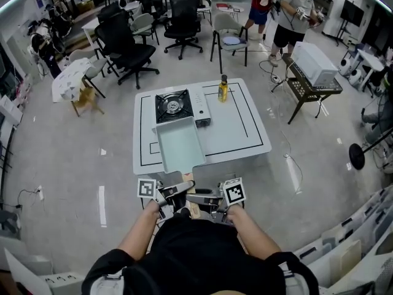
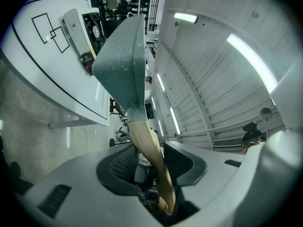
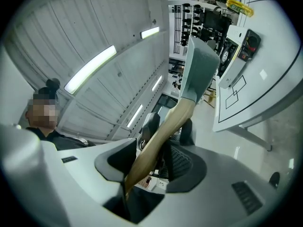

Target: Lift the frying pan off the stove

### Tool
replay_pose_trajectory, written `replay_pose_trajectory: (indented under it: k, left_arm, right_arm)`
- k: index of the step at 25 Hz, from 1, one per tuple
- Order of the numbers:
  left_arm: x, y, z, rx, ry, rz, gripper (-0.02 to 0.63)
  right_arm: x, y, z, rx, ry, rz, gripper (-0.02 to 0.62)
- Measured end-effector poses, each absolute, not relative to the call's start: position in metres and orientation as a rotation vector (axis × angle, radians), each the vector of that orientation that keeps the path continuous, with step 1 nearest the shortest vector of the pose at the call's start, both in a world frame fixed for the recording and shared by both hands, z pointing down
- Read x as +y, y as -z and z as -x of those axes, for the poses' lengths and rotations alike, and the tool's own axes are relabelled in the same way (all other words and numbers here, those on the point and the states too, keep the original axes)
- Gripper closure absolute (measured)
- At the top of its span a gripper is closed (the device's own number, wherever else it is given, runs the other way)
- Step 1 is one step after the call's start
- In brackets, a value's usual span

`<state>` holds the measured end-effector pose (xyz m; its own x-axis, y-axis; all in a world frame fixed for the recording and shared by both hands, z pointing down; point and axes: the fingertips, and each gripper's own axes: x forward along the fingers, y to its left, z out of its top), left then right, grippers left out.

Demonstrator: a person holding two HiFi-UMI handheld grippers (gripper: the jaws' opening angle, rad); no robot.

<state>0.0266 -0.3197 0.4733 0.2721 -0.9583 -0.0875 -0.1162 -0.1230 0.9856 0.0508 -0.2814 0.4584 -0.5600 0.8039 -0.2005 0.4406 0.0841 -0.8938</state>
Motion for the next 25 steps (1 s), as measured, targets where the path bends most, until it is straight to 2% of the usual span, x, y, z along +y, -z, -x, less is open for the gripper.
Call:
replay_pose_trajectory:
  k: [11, 17, 25]
  left_arm:
    - [-0.277, -0.512, -0.044, -1.007, 0.981, -1.421, 0.439]
    - [-0.253, -0.548, -0.028, -1.013, 0.894, -1.395, 0.436]
    - [-0.244, -0.535, -0.01, -0.934, 0.923, -1.48, 0.433]
  right_arm:
    - [-0.242, -0.487, -0.069, -1.989, -1.526, 1.157, 0.396]
    - [-0.224, -0.504, -0.055, -1.983, -1.466, 1.137, 0.393]
    - [-0.205, -0.509, -0.034, -1.951, -1.414, 1.154, 0.393]
